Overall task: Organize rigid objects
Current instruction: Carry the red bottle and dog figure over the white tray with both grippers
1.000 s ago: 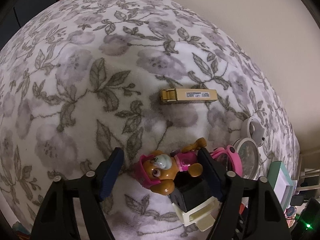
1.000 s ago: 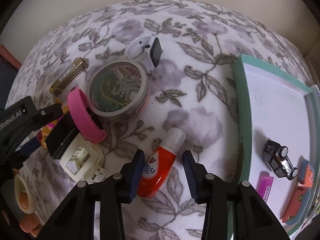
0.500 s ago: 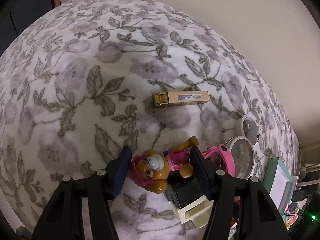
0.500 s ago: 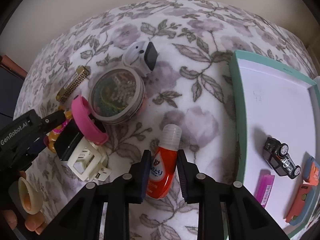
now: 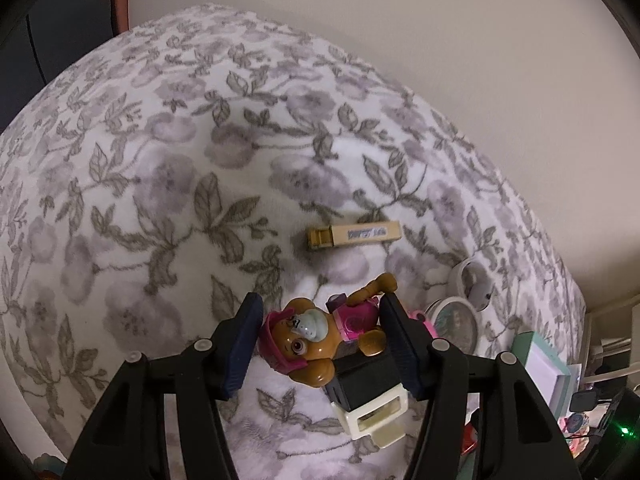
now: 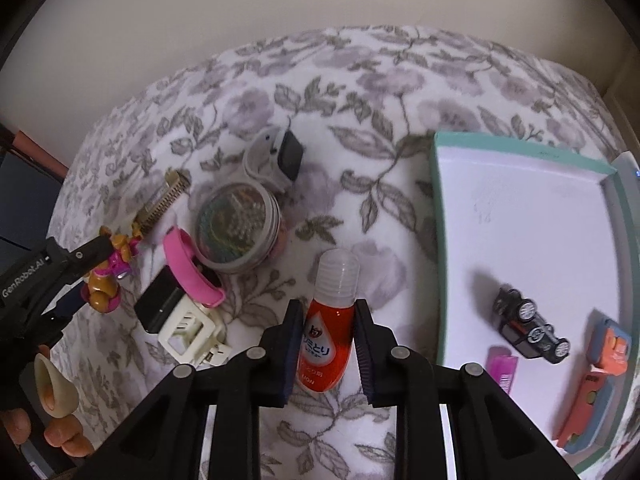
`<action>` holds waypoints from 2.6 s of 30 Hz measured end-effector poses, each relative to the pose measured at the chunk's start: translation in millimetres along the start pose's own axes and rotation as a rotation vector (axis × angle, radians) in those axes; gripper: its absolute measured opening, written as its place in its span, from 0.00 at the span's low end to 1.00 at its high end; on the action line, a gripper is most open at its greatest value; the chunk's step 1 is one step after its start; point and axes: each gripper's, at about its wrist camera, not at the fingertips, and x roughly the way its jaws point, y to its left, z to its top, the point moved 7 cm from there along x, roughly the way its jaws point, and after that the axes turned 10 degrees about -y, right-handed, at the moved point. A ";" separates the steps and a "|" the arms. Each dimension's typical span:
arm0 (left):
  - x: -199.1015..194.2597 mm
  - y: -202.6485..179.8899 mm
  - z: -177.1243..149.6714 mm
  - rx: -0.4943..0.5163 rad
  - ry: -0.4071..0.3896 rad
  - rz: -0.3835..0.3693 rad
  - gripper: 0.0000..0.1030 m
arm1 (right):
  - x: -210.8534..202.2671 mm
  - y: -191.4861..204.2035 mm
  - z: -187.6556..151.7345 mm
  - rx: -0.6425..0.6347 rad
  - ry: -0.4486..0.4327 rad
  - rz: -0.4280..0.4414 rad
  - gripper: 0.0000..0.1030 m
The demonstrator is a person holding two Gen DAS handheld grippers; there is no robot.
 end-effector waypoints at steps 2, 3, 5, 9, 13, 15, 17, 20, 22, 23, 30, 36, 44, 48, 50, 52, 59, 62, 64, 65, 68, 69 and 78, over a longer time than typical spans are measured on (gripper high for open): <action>-9.2 -0.5 6.4 -0.004 -0.021 -0.009 0.60 | -7.9 -1.6 4.9 0.005 -0.019 0.003 0.26; -13.5 -2.1 10.0 -0.005 -0.034 -0.014 0.60 | -13.1 -1.6 7.5 0.007 -0.031 0.003 0.26; -26.6 -5.4 17.6 -0.003 -0.067 -0.029 0.60 | -27.3 -2.6 15.4 0.009 -0.071 0.005 0.26; -48.5 -19.0 26.4 0.009 -0.112 -0.081 0.60 | -65.9 -7.6 35.5 0.007 -0.175 -0.007 0.26; -67.3 -39.0 28.0 0.028 -0.131 -0.150 0.60 | -98.3 -18.0 49.4 0.020 -0.259 -0.031 0.26; -76.1 -51.7 26.8 0.045 -0.138 -0.189 0.60 | -114.5 -28.5 53.3 0.027 -0.295 -0.054 0.26; -83.2 -63.1 23.7 0.060 -0.140 -0.220 0.60 | -124.3 -40.0 55.4 0.040 -0.317 -0.075 0.26; -92.9 -85.4 15.9 0.103 -0.145 -0.268 0.60 | -134.5 -58.7 55.0 0.066 -0.337 -0.104 0.26; -98.3 -99.3 8.9 0.135 -0.150 -0.290 0.60 | -141.2 -77.1 54.4 0.090 -0.344 -0.136 0.26; -100.1 -107.3 4.8 0.155 -0.150 -0.302 0.60 | -144.5 -85.2 54.6 0.100 -0.348 -0.152 0.26; -107.9 -167.8 -40.8 0.312 -0.131 -0.378 0.60 | -164.3 -141.9 50.4 0.166 -0.363 -0.263 0.26; -108.2 -217.6 -95.9 0.459 -0.092 -0.451 0.60 | -173.0 -174.0 45.2 0.204 -0.362 -0.298 0.26; -74.2 -243.9 -150.2 0.551 0.021 -0.452 0.60 | -142.3 -212.0 28.1 0.232 -0.246 -0.355 0.26; -55.9 -239.9 -169.5 0.573 0.082 -0.412 0.60 | -102.8 -218.2 12.0 0.230 -0.126 -0.347 0.26; -49.4 -235.7 -173.5 0.570 0.106 -0.397 0.60 | -87.2 -218.2 5.4 0.224 -0.084 -0.342 0.26; -43.4 -232.9 -176.5 0.567 0.125 -0.385 0.60 | -74.6 -216.7 -0.2 0.214 -0.052 -0.343 0.26; -35.6 -228.2 -185.6 0.586 0.166 -0.359 0.60 | -47.8 -212.7 -15.8 0.199 0.007 -0.321 0.26; -36.4 -229.0 -188.2 0.602 0.164 -0.358 0.60 | -43.3 -210.7 -18.5 0.196 0.014 -0.318 0.26; -35.0 -229.8 -191.7 0.605 0.180 -0.360 0.59 | -39.8 -210.9 -18.6 0.195 0.021 -0.316 0.26; -32.5 -228.9 -194.1 0.609 0.191 -0.351 0.59 | -38.8 -211.3 -19.2 0.196 0.022 -0.318 0.26; -25.2 -228.0 -203.3 0.620 0.223 -0.343 0.58 | -38.4 -210.9 -19.1 0.188 0.022 -0.325 0.26; -24.1 -228.0 -204.4 0.629 0.217 -0.336 0.58 | -38.2 -210.5 -19.3 0.185 0.022 -0.326 0.26; -21.6 -226.2 -203.2 0.637 0.207 -0.329 0.59 | -38.7 -210.3 -20.0 0.209 0.026 -0.321 0.26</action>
